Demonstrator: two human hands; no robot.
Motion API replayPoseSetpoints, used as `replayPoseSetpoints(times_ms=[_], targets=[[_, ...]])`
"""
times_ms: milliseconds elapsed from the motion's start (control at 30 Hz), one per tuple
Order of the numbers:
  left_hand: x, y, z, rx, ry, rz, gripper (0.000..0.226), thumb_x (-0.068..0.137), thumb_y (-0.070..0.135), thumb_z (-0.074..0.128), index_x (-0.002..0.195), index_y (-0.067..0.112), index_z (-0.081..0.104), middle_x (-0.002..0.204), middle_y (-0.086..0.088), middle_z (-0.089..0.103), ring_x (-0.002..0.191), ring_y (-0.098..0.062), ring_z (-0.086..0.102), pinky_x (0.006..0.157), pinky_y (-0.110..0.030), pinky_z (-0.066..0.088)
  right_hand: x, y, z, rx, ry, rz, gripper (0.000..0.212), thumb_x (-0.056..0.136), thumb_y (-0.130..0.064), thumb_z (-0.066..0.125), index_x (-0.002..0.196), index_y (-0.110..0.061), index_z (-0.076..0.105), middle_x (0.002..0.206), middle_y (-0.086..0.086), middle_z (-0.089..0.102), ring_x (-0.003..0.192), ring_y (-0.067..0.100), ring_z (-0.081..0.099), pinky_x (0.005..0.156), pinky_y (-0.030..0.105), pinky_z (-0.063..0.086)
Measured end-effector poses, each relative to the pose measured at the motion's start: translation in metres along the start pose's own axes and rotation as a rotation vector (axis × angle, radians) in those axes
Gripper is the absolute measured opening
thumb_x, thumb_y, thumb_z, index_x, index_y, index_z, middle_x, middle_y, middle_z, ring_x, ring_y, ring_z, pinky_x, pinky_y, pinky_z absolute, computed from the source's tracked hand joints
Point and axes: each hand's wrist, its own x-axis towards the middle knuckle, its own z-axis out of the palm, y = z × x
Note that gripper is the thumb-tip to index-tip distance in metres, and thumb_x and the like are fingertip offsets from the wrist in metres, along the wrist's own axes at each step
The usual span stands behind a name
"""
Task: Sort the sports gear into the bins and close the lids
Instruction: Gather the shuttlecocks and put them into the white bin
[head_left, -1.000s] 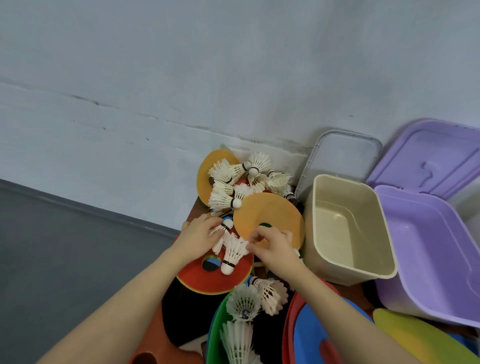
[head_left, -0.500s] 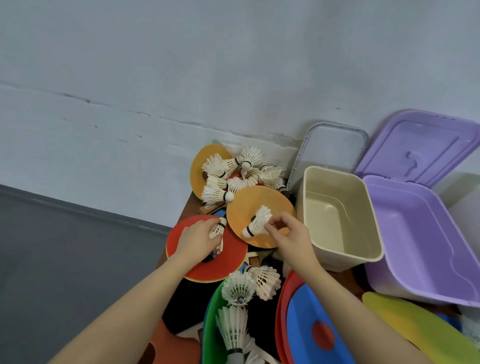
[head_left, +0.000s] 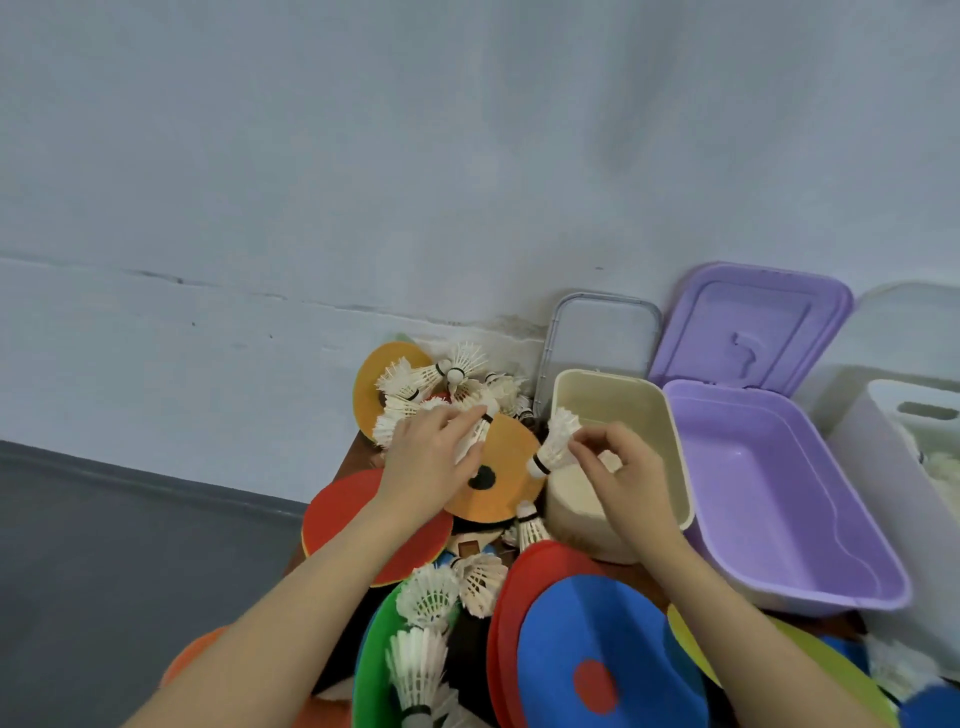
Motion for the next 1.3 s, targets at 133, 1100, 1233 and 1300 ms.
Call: replayPoseSetpoints(times_ms=[133, 1100, 1233, 1300], targets=[[0.032, 0.064, 0.013, 0.052, 0.066, 0.163, 0.04, 0.082, 0.037, 0.047, 0.115, 0.021, 0.063, 0.095, 0.0, 0.063, 0.087, -0.023, 0.061, 0.073, -0.038, 0.045, 0.001, 0.019, -0.062, 0.004, 0.087, 0.039, 0.012, 0.084, -0.004, 0.066, 0.084, -0.015, 0.066, 0.082, -0.01, 0.065, 0.08, -0.003, 0.056, 0.071, 0.005, 0.038], [0.14, 0.473, 0.264, -0.346, -0.265, 0.119, 0.048, 0.086, 0.007, 0.058, 0.132, 0.012, 0.047, 0.128, -0.006, 0.051, 0.116, -0.025, 0.049, 0.098, -0.035, 0.039, -0.006, 0.278, -0.436, -0.468, 0.218, 0.253, 0.022, 0.091, -0.01, 0.055, 0.112, -0.011, 0.064, 0.104, 0.004, 0.065, 0.095, 0.024, 0.06, 0.082, 0.034, 0.046], [0.14, 0.463, 0.279, -0.147, -0.419, 0.175, 0.038, 0.096, 0.026, 0.045, 0.133, 0.016, 0.048, 0.135, -0.003, 0.047, 0.125, -0.022, 0.042, 0.104, -0.033, 0.03, -0.016, 0.295, -0.429, -0.531, -0.187, 0.354, 0.042, 0.098, -0.036, 0.042, 0.138, -0.025, 0.043, 0.136, -0.004, 0.051, 0.124, 0.015, 0.046, 0.104, 0.032, 0.035], [0.139, 0.462, 0.28, 0.0, -0.517, 0.211, 0.04, 0.1, 0.035, 0.031, 0.136, 0.022, 0.045, 0.143, 0.002, 0.042, 0.136, -0.02, 0.028, 0.112, -0.036, 0.015, -0.022, 0.3, -0.427, -0.651, -0.35, 0.357, 0.047, 0.099, -0.046, 0.027, 0.144, -0.034, 0.029, 0.149, -0.011, 0.033, 0.138, 0.011, 0.027, 0.112, 0.033, 0.019]])
